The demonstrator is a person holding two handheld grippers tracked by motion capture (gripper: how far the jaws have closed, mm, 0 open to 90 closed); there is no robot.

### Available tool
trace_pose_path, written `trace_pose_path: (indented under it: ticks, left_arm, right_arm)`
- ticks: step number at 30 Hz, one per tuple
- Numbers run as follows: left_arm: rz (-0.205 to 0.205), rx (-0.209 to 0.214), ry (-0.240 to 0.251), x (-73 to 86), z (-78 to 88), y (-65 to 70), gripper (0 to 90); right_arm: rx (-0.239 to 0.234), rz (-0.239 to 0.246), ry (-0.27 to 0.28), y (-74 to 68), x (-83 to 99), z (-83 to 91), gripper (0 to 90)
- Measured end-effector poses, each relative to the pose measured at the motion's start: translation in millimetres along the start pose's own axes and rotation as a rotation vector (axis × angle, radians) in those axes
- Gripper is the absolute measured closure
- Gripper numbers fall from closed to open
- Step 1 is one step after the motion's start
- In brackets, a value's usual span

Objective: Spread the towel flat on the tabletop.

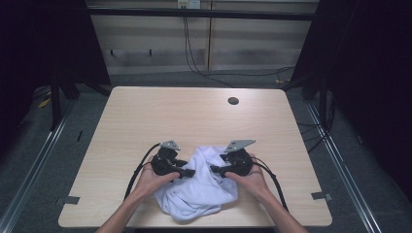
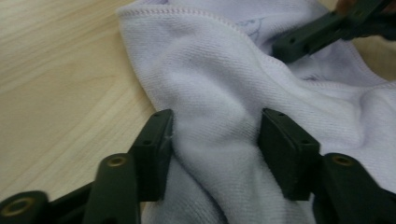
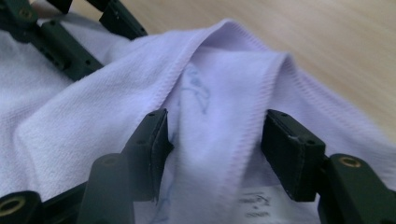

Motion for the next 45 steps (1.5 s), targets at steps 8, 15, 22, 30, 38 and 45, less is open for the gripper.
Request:
trace_pose_path:
  ticks: [8,15,22,30,38,45]
  left_arm:
    - [-0.025,0.021,0.072,3.8,14.2,1.7,74.3]
    - [-0.026,0.038,0.124,6.4,26.4,3.0,75.0]
    - [0.015,0.008,0.197,18.6,49.7,-6.5,75.9]
    - [0.049,-0.049,0.293,17.6,70.6,-8.2,77.7]
    - [0.037,-0.131,0.491,-0.8,133.9,-7.4,80.1]
    - [0.014,-0.197,0.634,-8.4,189.7,-0.1,82.8]
  right_arm:
    - [0.022,-0.019,0.005,-6.8,0.0,-3.0,79.4]
    - [0.04,-0.061,0.033,-1.0,-1.8,8.4,82.6]
    - [0.085,-0.154,0.101,15.8,4.5,31.8,85.6]
    - [0.043,-0.201,0.192,30.4,2.6,64.8,86.0]
    - [0.037,-0.25,0.352,49.6,-21.1,120.1,85.9]
    - [0.104,-0.271,0.441,62.2,-55.4,163.5,86.0]
Point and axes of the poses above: each handheld gripper's, and its own axes: z roughly backward along the jaws, x roughly out of its underside, y roughly to its right, the point moved 3 cm from there along -z, roughly forward along the jaws, and after that the axes turned 13 degrees about -y, right-handed, at the moved point
